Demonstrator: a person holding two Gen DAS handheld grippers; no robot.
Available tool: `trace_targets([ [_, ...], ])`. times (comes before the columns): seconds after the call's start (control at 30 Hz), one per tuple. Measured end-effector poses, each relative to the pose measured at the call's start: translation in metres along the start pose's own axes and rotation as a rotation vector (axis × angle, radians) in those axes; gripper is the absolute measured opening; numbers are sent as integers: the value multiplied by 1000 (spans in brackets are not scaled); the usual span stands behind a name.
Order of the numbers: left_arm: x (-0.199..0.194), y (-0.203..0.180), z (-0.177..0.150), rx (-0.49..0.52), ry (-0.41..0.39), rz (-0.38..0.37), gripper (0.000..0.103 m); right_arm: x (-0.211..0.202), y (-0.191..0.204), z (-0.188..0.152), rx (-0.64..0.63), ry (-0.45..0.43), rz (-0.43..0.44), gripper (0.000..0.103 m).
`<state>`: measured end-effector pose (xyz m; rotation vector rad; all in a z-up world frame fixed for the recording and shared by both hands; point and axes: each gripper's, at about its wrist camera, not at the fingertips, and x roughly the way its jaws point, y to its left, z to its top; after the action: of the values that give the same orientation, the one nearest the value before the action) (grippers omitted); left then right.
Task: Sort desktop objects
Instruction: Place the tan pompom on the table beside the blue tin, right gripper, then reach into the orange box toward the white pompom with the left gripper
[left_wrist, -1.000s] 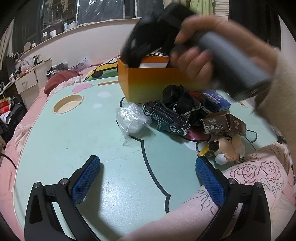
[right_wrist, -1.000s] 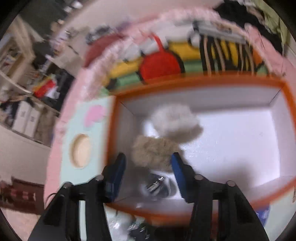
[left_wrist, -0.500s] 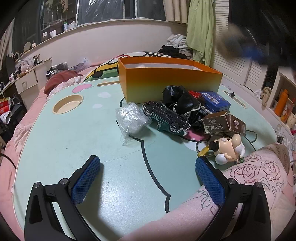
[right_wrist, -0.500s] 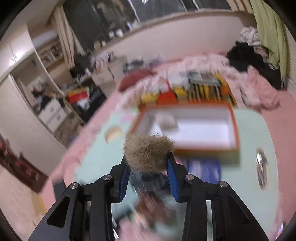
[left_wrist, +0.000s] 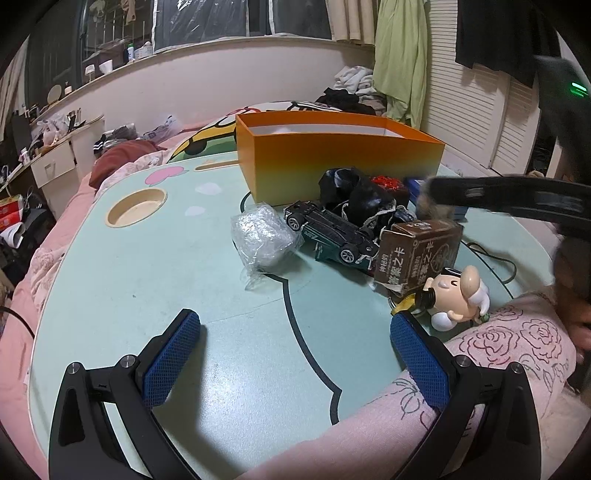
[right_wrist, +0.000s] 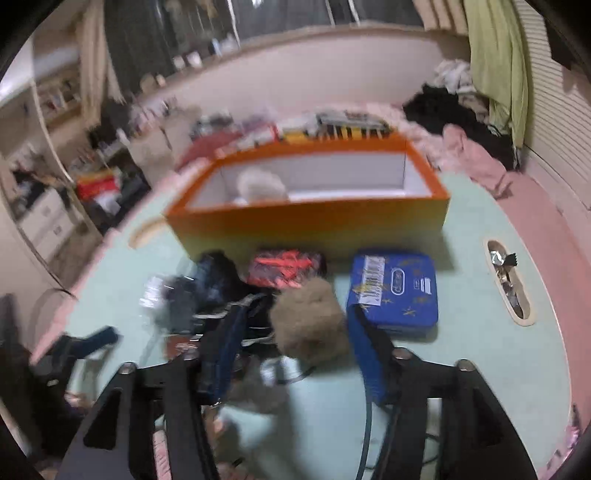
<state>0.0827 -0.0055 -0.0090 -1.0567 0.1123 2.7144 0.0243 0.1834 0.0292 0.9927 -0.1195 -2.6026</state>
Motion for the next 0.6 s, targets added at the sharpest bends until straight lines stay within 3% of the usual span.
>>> trace_targets([
  [0.03,0,0,0,0,0,0,103,-7,-2,-6,-4,-21,-22,79],
  [0.1,0,1,0,0,1,0,103,-15,-9,-22,-42,-24,-97,80],
  [0.2,-1,0,0,0,0,-1,103,11,-18,-49,-91,82,-155,82],
  [0.23,0,0,0,2,2,0,103,14,-17,-54,-114,66,-167,88],
  [0.37,0,0,0,5,4,7,102,35,-20,-54,-109,91,-149,95],
  [0.6,0,1,0,7,4,6,103,51,-26,-60,-109,93,-146,99],
])
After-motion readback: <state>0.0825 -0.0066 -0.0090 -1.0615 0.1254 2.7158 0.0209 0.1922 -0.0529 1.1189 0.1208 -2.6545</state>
